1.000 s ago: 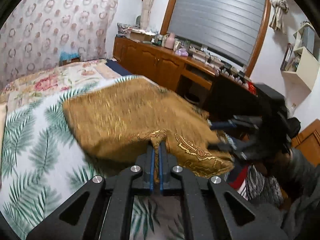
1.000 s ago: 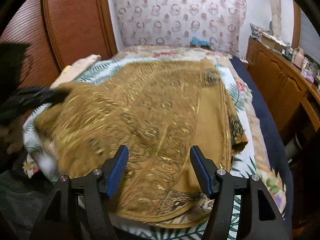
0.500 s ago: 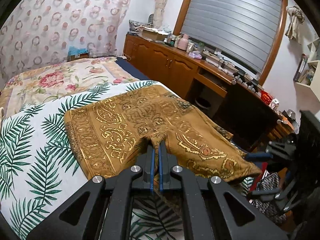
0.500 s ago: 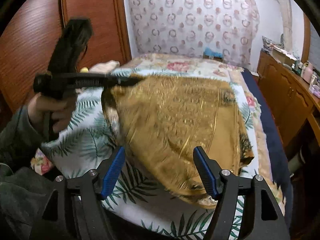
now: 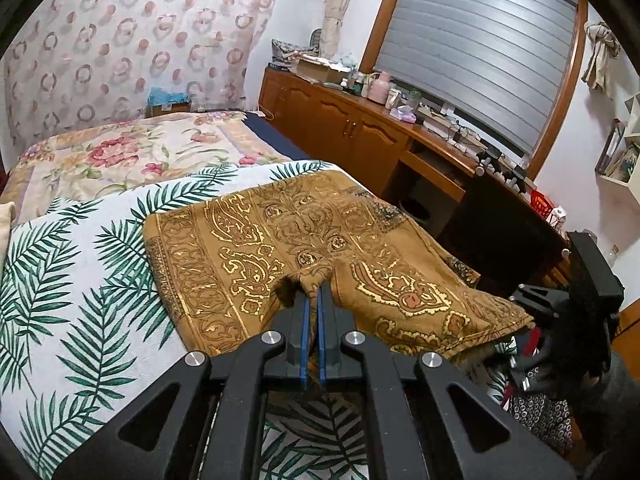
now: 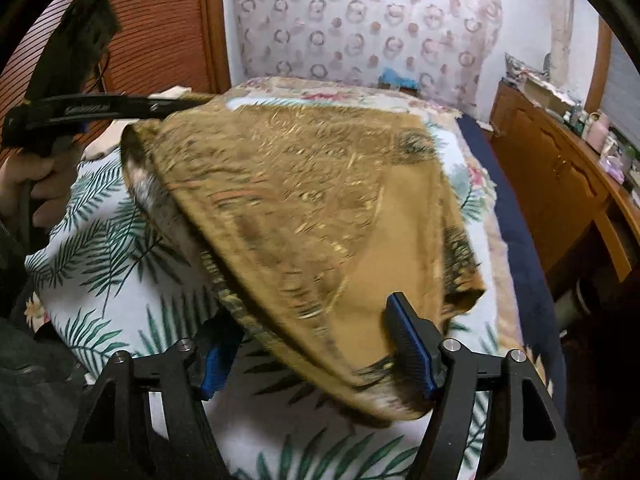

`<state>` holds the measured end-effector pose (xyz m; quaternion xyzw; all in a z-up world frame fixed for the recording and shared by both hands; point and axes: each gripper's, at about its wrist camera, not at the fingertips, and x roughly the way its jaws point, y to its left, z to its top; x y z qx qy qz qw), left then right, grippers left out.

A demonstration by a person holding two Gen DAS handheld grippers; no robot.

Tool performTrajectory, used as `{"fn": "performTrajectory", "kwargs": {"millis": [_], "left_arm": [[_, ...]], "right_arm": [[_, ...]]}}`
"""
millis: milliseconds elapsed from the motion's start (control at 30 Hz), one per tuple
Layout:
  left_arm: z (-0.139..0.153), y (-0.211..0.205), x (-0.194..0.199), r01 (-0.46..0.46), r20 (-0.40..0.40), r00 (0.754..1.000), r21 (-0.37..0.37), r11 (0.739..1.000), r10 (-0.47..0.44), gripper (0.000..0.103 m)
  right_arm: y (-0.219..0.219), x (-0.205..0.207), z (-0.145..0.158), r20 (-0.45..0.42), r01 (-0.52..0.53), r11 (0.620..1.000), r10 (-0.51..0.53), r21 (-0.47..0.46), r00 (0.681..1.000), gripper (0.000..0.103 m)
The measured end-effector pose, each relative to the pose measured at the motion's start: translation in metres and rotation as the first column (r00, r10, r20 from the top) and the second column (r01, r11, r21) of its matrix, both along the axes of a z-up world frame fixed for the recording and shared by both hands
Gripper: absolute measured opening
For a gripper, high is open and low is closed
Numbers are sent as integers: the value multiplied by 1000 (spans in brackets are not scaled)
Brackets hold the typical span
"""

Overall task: Fold small clothes
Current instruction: 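Grasp the shirt end with the left tool and fold it over the shirt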

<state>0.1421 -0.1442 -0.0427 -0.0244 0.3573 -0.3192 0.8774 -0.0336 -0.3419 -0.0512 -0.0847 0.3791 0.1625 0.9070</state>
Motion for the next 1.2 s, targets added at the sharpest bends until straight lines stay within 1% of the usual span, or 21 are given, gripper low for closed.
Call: {"fn": "performTrajectory", "kwargs": {"millis": [33,67,100,133,200,333,467,533,633,767,867,900,933,1000,1133,1200], "left_arm": [[2,2,-2,-3,6,1000,-3,1000,3,4],[3,3,-4,-5,10,1000,-4,1000,5,4],[6,5,-5,-12,19,1000,-3,1000,12,4],[8,7,-7,-21,27,999,2,1000,21,4],[12,10,-7,-41,44,998,14,999,40,4],[17,20,-3,-78,80,994,41,996,75,4],[13,29,5,-99,89,992,75,992,92,4],[11,31,10,-107,87,991,86,991,99,4],[5,33,22,-114,63,992,100,988,108,6],[-2,38,36,-103,28,995,108,989,101,8],[-5,42,44,-107,17,994,116,987,106,15],[-5,45,47,-111,14,994,119,987,110,22],[-5,46,48,-119,19,993,123,985,118,27],[-6,53,51,-132,26,991,129,983,130,39],[-11,63,62,-134,3,991,147,980,135,42],[-16,66,65,-124,-9,992,154,980,127,48]], "right_arm": [[-1,2,1,2,-8,1000,8,11,1000,44],[-4,3,0,4,-16,1000,16,21,1000,29],[-4,6,2,12,-22,999,22,29,1000,16],[-4,7,5,26,-30,999,29,38,999,12],[-4,13,14,67,-31,999,28,42,997,8],[1,33,40,149,-45,998,37,51,988,7],[16,69,58,187,-82,996,73,40,980,7],[25,90,60,192,-100,995,93,24,977,7],[33,114,54,175,-119,993,114,17,978,7],[27,145,43,136,-140,990,135,29,982,7],[29,170,38,103,-154,988,150,30,983,7],[29,178,35,92,-158,987,154,31,984,7],[31,185,33,80,-164,986,161,31,984,7],[29,198,28,49,-169,985,167,34,985,7],[26,222,27,14,-169,984,168,56,986,7],[26,232,32,8,-166,984,166,68,986,12]]}}
